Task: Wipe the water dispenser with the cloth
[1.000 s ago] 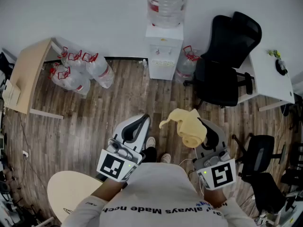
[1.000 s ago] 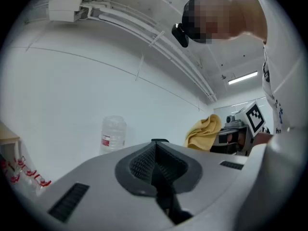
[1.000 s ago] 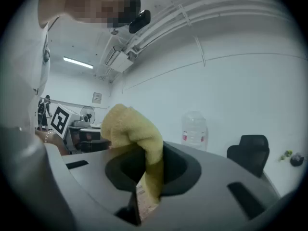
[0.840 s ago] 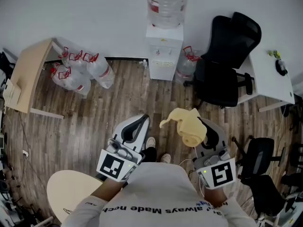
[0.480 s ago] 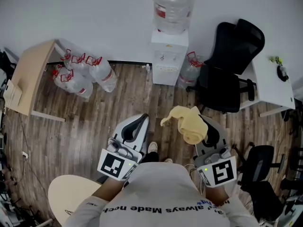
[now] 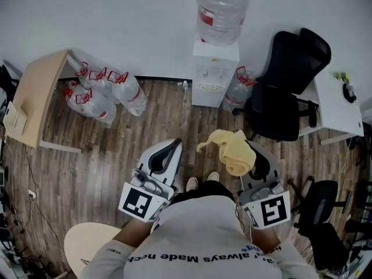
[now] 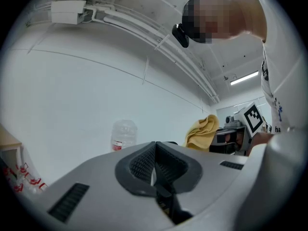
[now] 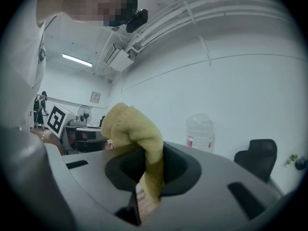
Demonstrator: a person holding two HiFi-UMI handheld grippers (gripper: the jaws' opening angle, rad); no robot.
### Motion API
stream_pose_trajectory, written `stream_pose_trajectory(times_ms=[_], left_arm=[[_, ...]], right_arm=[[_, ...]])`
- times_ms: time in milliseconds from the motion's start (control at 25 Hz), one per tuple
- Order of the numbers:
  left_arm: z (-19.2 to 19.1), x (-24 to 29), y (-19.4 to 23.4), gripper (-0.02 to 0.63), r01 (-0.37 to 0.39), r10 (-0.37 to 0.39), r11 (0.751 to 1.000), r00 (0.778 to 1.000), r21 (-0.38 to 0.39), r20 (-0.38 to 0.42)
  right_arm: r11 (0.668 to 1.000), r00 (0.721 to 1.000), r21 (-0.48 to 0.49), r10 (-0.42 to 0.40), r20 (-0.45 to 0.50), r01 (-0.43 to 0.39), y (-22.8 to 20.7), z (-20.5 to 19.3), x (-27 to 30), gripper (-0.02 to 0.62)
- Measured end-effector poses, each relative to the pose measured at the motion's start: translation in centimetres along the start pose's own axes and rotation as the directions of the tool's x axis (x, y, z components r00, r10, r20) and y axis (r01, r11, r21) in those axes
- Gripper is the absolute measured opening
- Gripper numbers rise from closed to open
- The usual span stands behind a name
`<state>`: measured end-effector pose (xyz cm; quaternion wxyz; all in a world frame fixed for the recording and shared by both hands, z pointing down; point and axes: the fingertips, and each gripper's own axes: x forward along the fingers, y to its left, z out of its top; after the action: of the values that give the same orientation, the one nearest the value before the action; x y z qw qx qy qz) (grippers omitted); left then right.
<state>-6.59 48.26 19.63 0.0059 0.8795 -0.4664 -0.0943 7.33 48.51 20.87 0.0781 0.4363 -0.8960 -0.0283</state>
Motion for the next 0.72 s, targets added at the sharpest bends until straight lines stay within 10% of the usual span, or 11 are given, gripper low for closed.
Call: stream_pose_trajectory(times_ms=[720], left_arm=[[-1.3,5.1,3.0,0.02,0.004,-0.004,1.0,1.0,-0.015,-0.006]], right_arm=[[1.0,1.0,0.015,-0.015,-0.013,0.015,-4.0,-1.0,4.6,0.064]])
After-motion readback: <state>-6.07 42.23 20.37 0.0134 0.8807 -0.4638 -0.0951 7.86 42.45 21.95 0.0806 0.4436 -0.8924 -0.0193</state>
